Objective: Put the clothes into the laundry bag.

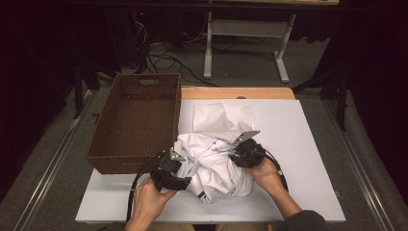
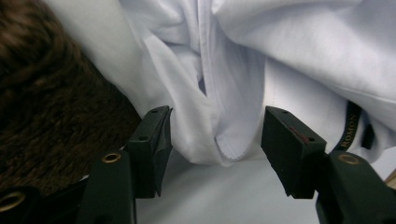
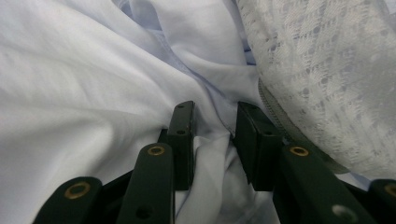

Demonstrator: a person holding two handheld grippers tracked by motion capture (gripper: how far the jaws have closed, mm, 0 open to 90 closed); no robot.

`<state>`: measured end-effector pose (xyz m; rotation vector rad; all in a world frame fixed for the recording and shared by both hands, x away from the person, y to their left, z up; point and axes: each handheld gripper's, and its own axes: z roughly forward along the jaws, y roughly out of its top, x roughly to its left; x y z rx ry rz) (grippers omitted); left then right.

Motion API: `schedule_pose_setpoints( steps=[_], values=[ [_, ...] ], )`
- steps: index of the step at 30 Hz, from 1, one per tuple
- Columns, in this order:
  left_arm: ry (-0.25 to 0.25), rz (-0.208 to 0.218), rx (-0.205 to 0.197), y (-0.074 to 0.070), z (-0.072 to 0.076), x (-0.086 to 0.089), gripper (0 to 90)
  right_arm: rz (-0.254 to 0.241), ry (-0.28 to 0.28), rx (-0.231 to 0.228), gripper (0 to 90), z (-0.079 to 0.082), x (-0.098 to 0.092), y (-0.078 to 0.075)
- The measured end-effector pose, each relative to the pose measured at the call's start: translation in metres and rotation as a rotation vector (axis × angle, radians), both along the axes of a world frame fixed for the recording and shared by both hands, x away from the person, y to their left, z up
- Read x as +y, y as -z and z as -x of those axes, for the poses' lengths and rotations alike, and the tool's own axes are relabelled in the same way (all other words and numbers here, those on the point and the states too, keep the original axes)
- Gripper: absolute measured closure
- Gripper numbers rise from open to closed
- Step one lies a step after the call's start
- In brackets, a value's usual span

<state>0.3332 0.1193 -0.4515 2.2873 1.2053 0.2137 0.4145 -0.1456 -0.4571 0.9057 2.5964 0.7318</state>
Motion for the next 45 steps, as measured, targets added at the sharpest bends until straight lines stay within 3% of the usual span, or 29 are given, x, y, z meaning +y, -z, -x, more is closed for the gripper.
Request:
schedule_pose_setpoints(
  steps=[13, 22, 25, 28, 29, 31, 36, 42, 45],
  values=[
    [-0.058, -0.026, 0.02, 0.008, -0.002, 0.011, 42.4, -0.007, 0.001, -0.002, 68.4, 0.001, 0.0, 0.0],
    [-0.045, -0.019, -0.088, 0.012, -0.016, -0.011, 53.8, -0.008, 0.005, 0.003, 68.2, 0.001, 0.0, 0.0],
    [-0.081, -0.011, -0.115, 0.014, -0.023, -0.018, 56.9, -0.011, 0.0, 0.0, 68.0, 0.001, 0.0, 0.0],
    [-0.087, 0.007, -0.134, 0.015, -0.024, -0.021, 58.1, -0.014, 0.0, 0.0, 68.0, 0.001, -0.001, 0.0],
    [-0.079, 0.011, -0.145, 0.015, -0.023, -0.022, 59.0, -0.016, 0.0, 0.003, 68.0, 0.0, -0.001, 0.0],
    [-0.051, 0.026, -0.177, 0.013, -0.019, -0.025, 71.4, -0.019, -0.002, 0.004, 68.0, 0.0, -0.001, 0.0],
    [0.007, 0.054, -0.201, 0.008, -0.015, -0.032, 87.1, -0.017, -0.002, 0.0, 68.1, 0.001, 0.0, 0.0],
    [0.101, 0.103, -0.234, -0.003, -0.015, -0.042, 89.5, -0.034, 0.001, 0.008, 68.1, 0.0, -0.002, -0.001],
    [0.195, 0.124, -0.265, -0.011, -0.014, -0.056, 89.4, -0.052, 0.001, 0.018, 69.2, -0.001, -0.004, -0.002]
  ],
)
